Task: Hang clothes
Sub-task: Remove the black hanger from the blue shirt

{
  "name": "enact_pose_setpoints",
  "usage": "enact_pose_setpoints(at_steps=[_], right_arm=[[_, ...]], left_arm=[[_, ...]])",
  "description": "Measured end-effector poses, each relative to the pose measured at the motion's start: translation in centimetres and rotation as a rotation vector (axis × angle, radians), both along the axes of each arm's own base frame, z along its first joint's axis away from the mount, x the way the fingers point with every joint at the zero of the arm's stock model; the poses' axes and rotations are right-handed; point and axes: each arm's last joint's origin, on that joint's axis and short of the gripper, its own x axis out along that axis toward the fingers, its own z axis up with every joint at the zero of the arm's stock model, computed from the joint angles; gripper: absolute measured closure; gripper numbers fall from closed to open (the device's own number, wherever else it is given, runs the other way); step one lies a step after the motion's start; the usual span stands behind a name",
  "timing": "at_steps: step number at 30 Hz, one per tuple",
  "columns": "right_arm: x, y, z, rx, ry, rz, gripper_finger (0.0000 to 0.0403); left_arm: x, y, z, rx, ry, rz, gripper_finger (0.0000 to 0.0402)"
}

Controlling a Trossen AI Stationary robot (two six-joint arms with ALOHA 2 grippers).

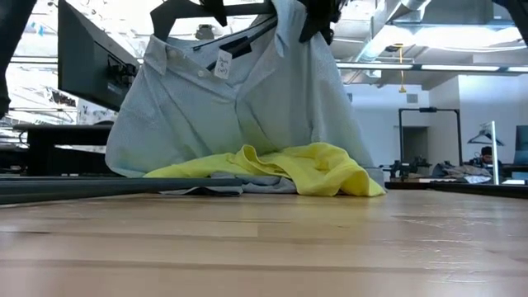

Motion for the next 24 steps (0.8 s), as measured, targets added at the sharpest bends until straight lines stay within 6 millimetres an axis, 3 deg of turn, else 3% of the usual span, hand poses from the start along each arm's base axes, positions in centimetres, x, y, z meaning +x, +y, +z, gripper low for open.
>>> enact_pose_setpoints(at_steps=[5, 14, 24], right_arm=[[-2.2, -0.7, 0.3, -0.052, 0.113, -0.078, 0.0398], [-8.4, -1.2, 4.2, -0.066, 0.023, -0.253, 0.0402], [-10.6, -3.4, 3.8, -0.04, 0.085, -0.346, 0.0403]], left_arm=[[-0.1, 0.0, 0.1, 0.002, -0.003, -0.001, 0.0379], [0.1, 0.0, -0.4, 0.004, 0.017, -0.017, 0.0379], [-0.6, -0.1, 0.1, 0.008, 0.002, -0.002, 0.0379]])
